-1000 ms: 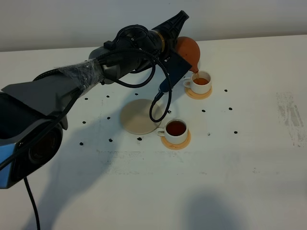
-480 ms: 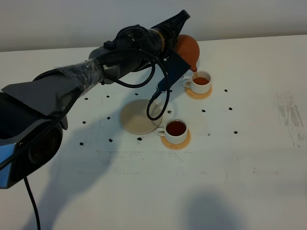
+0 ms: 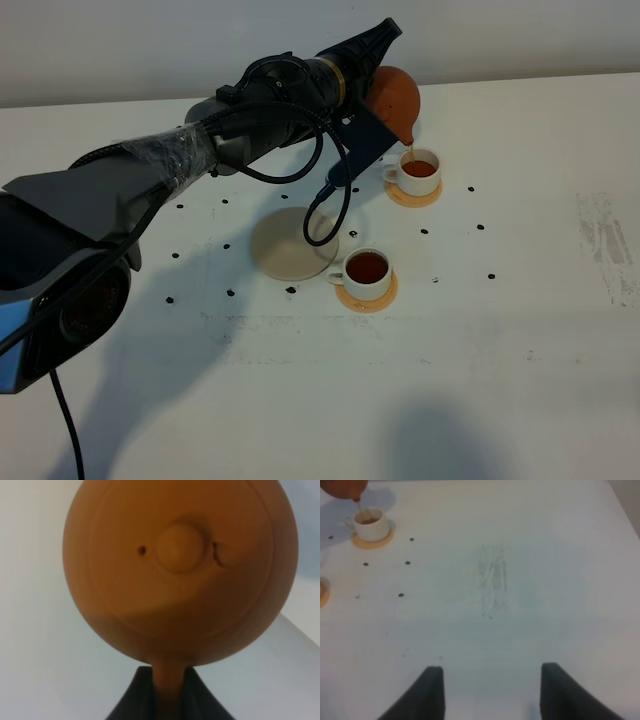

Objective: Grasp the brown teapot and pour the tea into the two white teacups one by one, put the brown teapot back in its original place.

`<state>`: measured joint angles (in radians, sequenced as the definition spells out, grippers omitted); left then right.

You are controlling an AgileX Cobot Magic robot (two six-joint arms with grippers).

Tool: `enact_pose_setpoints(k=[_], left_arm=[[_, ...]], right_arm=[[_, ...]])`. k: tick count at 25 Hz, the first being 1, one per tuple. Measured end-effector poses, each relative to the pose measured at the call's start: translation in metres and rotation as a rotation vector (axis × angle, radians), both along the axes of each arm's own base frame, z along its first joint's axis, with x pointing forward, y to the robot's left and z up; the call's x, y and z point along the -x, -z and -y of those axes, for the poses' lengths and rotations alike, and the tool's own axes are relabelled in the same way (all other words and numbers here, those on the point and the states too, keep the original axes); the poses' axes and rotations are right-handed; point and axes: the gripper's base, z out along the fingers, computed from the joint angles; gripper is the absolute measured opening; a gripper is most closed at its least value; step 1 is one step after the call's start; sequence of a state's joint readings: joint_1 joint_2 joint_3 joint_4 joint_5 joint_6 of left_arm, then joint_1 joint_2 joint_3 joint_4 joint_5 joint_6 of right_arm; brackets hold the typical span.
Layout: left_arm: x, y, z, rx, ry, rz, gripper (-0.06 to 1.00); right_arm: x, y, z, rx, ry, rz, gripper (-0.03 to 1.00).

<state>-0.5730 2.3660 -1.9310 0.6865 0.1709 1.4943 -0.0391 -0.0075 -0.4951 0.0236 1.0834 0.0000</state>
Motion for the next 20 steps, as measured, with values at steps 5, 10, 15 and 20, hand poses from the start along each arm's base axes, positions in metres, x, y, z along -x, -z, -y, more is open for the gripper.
enact_pose_setpoints(k=[5,10,15,20], left_arm=[[0.0,-0.0008,0.0009,-0.002,0.013,0.012,0.1],[0.0,-0.0012,0.0013,-0.024,0.031,0.028,0.1],[0.0,-0.0012,0.0014,-0.025,0.033,0.029,0.1],[0.0,-0.0014,0.0016,-0.033,0.04,0.035,0.1]], right_arm=[[0.0,0.0,0.0,0.0,0.0,0.0,0.45],[0.0,0.0,0.0,0.0,0.0,0.0,0.45],[0.0,0.0,0.0,0.0,0.0,0.0,0.45],[0.0,0.0,0.0,0.0,0.0,0.0,0.45]])
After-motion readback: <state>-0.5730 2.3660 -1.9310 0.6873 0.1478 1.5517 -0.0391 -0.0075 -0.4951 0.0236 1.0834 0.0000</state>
